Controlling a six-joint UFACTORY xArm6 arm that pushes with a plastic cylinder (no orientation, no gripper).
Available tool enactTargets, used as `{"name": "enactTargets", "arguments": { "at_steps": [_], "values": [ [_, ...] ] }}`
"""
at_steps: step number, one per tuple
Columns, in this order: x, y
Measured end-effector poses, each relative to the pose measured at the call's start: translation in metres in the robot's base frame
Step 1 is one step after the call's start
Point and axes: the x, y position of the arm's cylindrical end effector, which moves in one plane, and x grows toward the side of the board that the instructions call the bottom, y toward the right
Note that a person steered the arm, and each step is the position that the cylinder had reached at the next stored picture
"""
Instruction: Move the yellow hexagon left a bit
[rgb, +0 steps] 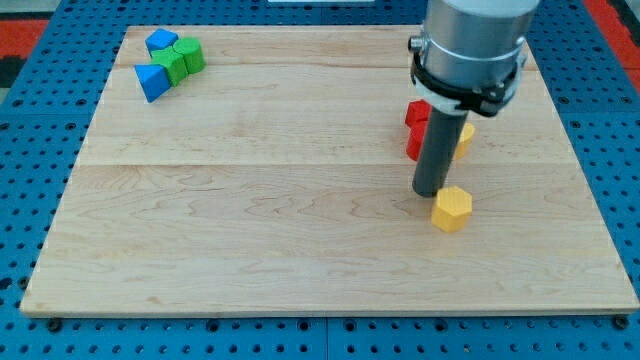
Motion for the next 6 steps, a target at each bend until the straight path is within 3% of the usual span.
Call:
{"name": "enactTargets", "arguments": {
  "at_steps": [2, 3, 4, 5, 6],
  "values": [
    [-0.001, 0.073],
    [0.037, 0.065],
    [0.048, -0.022],
    [0.007, 0.0],
    [0.005, -0.049]
  ]
}}
